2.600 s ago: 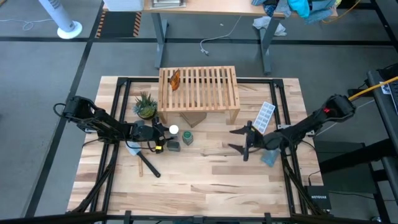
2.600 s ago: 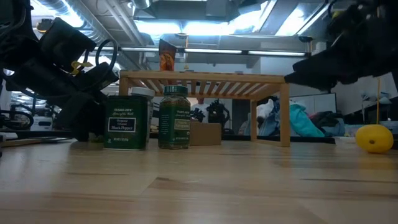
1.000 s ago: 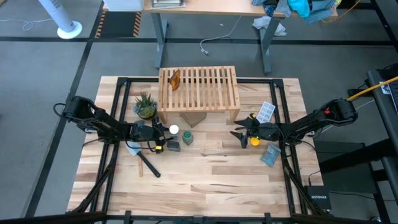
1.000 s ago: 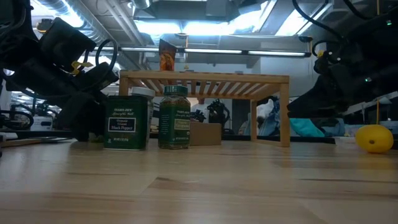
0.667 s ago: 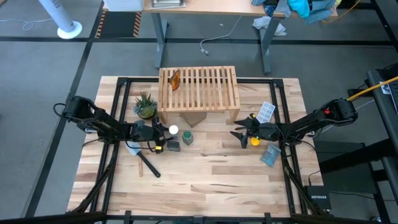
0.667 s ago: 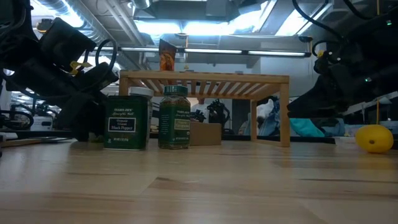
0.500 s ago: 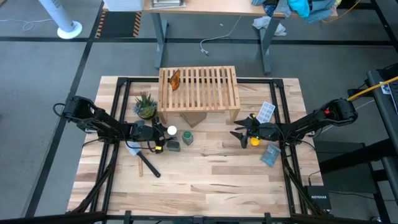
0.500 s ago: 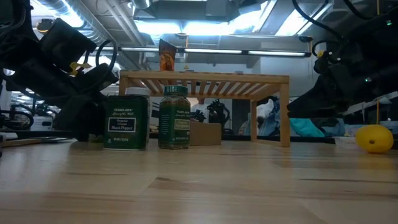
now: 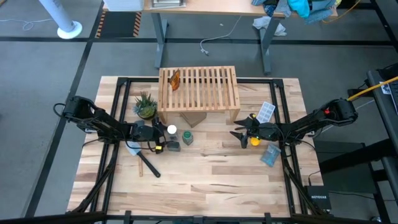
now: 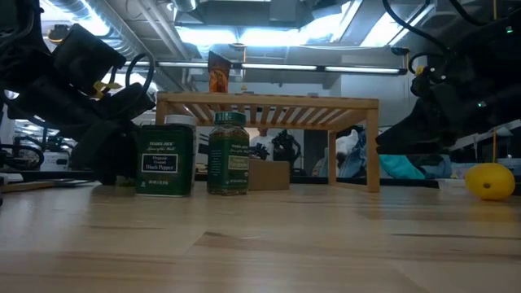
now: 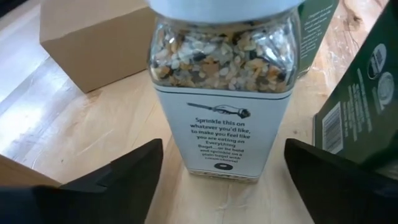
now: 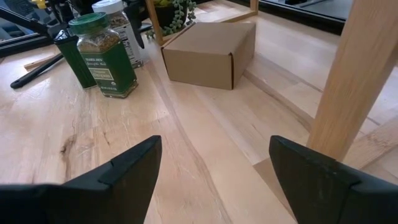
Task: Shelf spices
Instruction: Remove the orange seasoning bag from the shelf to the table
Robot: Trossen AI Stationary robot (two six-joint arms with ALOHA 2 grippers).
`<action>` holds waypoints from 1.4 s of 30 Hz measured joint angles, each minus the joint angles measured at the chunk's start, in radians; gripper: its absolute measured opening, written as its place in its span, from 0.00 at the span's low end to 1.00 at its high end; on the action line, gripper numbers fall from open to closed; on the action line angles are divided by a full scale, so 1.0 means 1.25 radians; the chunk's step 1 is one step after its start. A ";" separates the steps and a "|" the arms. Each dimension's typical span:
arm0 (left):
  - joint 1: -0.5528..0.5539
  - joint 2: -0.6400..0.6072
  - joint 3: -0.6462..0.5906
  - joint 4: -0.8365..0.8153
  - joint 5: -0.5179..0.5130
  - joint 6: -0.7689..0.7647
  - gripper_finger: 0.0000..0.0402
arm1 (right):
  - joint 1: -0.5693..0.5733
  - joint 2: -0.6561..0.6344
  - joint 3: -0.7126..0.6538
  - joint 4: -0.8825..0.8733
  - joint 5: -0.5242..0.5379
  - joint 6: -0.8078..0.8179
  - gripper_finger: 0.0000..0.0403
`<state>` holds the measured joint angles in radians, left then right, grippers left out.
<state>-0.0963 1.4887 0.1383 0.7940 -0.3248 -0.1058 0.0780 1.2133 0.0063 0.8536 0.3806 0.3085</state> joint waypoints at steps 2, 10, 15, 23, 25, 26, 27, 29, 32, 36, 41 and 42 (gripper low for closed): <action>-0.001 0.000 0.000 0.000 -0.007 -0.010 0.86 | 0.000 0.000 0.000 0.000 0.000 0.000 0.75; -0.001 -0.067 -0.001 -0.057 -0.034 0.009 0.91 | 0.000 0.000 0.000 0.000 0.000 0.000 0.75; -0.001 -0.184 -0.001 -0.187 -0.045 0.004 0.90 | 0.000 0.000 0.000 0.000 0.000 0.000 0.75; -0.001 -0.395 -0.001 -0.377 -0.078 0.004 0.90 | 0.000 0.000 0.000 0.000 0.000 0.000 0.75; -0.001 -0.444 -0.001 -0.400 -0.093 0.007 0.90 | 0.000 0.000 0.000 0.000 0.000 0.000 0.75; -0.001 -0.466 -0.001 -0.404 -0.100 0.016 0.90 | 0.000 0.000 0.000 0.000 0.000 0.000 0.75; -0.001 -0.488 -0.001 -0.403 -0.105 0.030 0.90 | 0.000 0.000 0.000 0.000 0.000 0.000 0.75; -0.001 -0.529 -0.001 -0.398 -0.114 0.050 0.90 | 0.000 0.000 0.000 0.000 0.000 0.000 0.75; -0.001 -0.584 -0.001 -0.392 -0.118 0.067 0.90 | 0.000 0.000 0.000 0.000 0.000 0.000 0.75; -0.001 -0.637 -0.001 -0.392 -0.118 0.090 0.90 | 0.000 0.000 0.000 -0.001 0.000 0.000 0.75; -0.001 -0.674 -0.001 -0.318 -0.118 0.105 0.90 | 0.000 0.000 0.000 -0.001 0.000 0.000 0.75; -0.001 -0.674 -0.001 -0.293 -0.119 0.113 0.90 | 0.000 0.000 0.000 -0.002 0.000 0.000 0.75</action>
<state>-0.0974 0.6456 0.1375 0.4273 -0.4741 0.0350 0.0782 1.2137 0.0063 0.8513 0.3805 0.3084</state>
